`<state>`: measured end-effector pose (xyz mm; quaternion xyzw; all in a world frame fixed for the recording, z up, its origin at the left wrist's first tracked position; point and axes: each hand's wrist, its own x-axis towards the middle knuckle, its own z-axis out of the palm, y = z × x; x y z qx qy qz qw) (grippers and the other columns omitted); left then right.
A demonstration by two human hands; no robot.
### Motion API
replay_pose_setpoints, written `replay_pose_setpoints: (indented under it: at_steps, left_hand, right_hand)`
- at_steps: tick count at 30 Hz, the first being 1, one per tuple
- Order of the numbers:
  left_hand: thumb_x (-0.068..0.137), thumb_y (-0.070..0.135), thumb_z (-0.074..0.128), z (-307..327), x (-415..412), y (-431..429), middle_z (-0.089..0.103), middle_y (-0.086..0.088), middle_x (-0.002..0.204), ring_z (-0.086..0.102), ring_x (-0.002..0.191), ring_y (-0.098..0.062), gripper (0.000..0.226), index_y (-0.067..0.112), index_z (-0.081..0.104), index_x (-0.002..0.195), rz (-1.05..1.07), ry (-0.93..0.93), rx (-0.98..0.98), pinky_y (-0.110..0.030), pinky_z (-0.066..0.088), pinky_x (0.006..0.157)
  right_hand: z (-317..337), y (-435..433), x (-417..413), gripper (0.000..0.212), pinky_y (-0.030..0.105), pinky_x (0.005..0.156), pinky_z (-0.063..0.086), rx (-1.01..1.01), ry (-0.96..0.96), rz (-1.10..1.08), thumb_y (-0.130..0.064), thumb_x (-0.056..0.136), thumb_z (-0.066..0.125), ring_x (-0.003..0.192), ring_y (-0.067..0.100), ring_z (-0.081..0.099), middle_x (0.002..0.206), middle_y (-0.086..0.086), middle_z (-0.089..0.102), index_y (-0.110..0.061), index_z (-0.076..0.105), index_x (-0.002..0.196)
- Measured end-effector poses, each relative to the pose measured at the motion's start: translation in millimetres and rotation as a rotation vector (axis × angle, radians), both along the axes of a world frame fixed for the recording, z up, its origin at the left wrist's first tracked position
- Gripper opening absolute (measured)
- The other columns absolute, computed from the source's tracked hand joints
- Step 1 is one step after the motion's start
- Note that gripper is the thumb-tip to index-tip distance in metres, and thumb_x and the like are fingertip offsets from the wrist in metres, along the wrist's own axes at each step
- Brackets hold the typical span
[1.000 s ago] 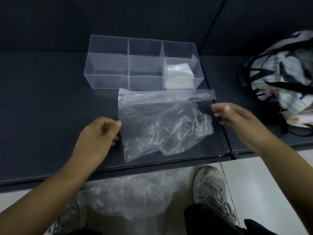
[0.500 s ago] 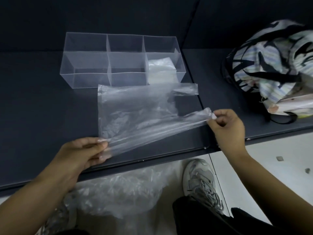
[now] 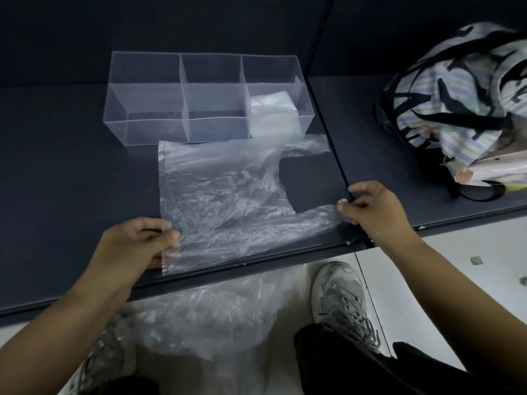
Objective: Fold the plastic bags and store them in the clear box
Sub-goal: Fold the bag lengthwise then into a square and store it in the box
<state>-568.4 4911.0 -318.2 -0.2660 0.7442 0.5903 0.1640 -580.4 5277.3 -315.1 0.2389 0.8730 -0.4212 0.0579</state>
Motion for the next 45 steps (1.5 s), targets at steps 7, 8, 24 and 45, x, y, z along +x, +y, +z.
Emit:
replay_pose_setpoints:
  at_steps: [7,8,24,45]
  left_hand:
    - [0.075,0.023,0.081,4.0,10.5,-16.5,0.069,-0.007,0.063,0.062,0.045,-0.014,0.027,0.017,0.059,0.09,-0.233,-0.034,-0.212,-0.023,0.048,0.042]
    - [0.073,0.033,0.081,7.1,10.7,-19.5,0.068,-0.005,0.062,0.061,0.046,-0.013,0.032,0.021,0.056,0.089,-0.311,-0.035,-0.332,-0.026,0.046,0.043]
    - [0.088,0.061,0.001,-38.6,-50.7,-17.1,-0.011,0.001,0.16,-0.014,0.146,-0.01,0.079,0.016,-0.006,0.152,-0.794,0.444,-1.091,-0.035,-0.011,0.118]
    - [0.097,0.053,0.014,-30.4,26.8,19.8,0.021,-0.014,0.156,0.019,0.145,-0.028,0.074,0.0,0.022,0.147,-0.973,0.586,-1.087,-0.042,0.013,0.116]
  right_hand:
    - [3.8,-11.1,19.8,0.028,0.018,0.056,0.037,0.342,-0.004,0.094,-0.015,0.088,0.066,0.067,0.012,0.057,0.07,0.003,0.062,-0.012,0.058,0.114]
    - [7.4,-16.8,19.5,0.031,0.025,0.06,0.038,0.397,0.008,0.1,-0.013,0.088,0.065,0.073,0.019,0.058,0.077,0.004,0.061,-0.011,0.057,0.117]
    - [-33.2,-153.4,-57.6,0.067,0.042,0.119,-0.006,0.655,0.136,0.825,-0.058,0.096,0.028,0.148,0.017,-0.003,0.162,-0.001,0.002,-0.026,0.011,0.153]
    - [-32.3,-138.4,24.1,0.064,0.038,0.121,0.0,0.63,0.224,0.877,-0.048,0.1,0.029,0.149,0.017,0.003,0.161,0.002,0.007,-0.016,0.013,0.153]
